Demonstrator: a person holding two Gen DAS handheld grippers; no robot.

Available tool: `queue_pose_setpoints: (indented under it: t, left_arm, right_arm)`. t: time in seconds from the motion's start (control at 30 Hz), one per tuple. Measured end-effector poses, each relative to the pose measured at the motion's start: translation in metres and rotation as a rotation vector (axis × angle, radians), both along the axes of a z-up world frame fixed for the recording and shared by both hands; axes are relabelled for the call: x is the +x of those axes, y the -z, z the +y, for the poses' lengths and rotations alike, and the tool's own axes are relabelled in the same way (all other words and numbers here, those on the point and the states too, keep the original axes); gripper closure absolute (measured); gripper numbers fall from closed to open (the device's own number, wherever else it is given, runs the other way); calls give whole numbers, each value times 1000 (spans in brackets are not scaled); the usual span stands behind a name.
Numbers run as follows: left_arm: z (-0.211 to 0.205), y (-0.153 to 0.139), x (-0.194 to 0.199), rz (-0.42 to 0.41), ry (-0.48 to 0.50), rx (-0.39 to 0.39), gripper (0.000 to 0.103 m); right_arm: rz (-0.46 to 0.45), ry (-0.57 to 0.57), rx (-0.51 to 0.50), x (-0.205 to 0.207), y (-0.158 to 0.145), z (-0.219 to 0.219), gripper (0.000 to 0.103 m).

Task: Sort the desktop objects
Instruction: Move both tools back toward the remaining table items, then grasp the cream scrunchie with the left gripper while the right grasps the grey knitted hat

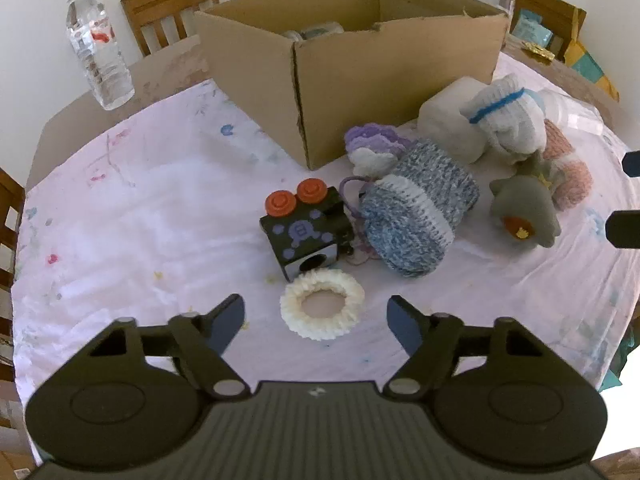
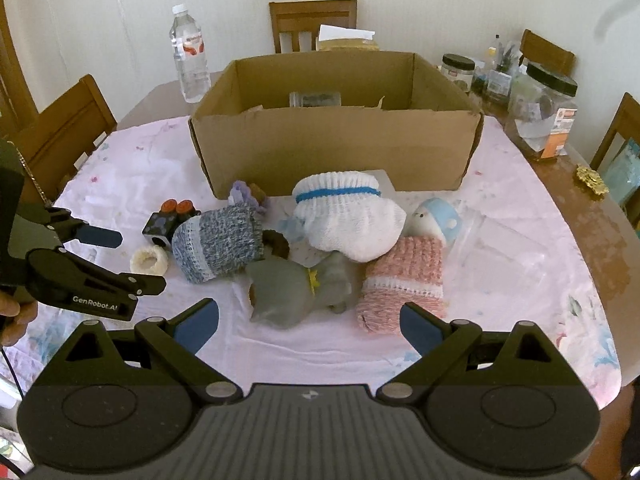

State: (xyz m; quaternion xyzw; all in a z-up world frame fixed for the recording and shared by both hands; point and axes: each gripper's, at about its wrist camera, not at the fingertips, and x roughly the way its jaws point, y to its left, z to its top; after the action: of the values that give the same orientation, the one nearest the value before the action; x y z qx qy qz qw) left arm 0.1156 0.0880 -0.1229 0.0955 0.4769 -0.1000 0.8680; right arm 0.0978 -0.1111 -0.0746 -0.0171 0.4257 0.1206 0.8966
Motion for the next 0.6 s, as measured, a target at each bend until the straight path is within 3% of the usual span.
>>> queue_pose_setpoints:
  t: [0.23, 0.33, 0.47, 0.6]
  left_arm:
    - [0, 1, 4, 26, -14, -56, 45]
    - [-2, 3, 5, 27, -16, -61, 47]
    - [-1, 3, 7, 30, -29, -75, 58]
    - [0, 2, 8, 31, -27, -82, 59]
  right_arm:
    - [12, 7, -1, 9, 5, 4, 4]
    - [18, 5, -1, 12, 8, 6, 4]
    - [23, -3, -2, 17, 10, 9, 4]
    - [31, -16, 0, 24, 14, 12, 4]
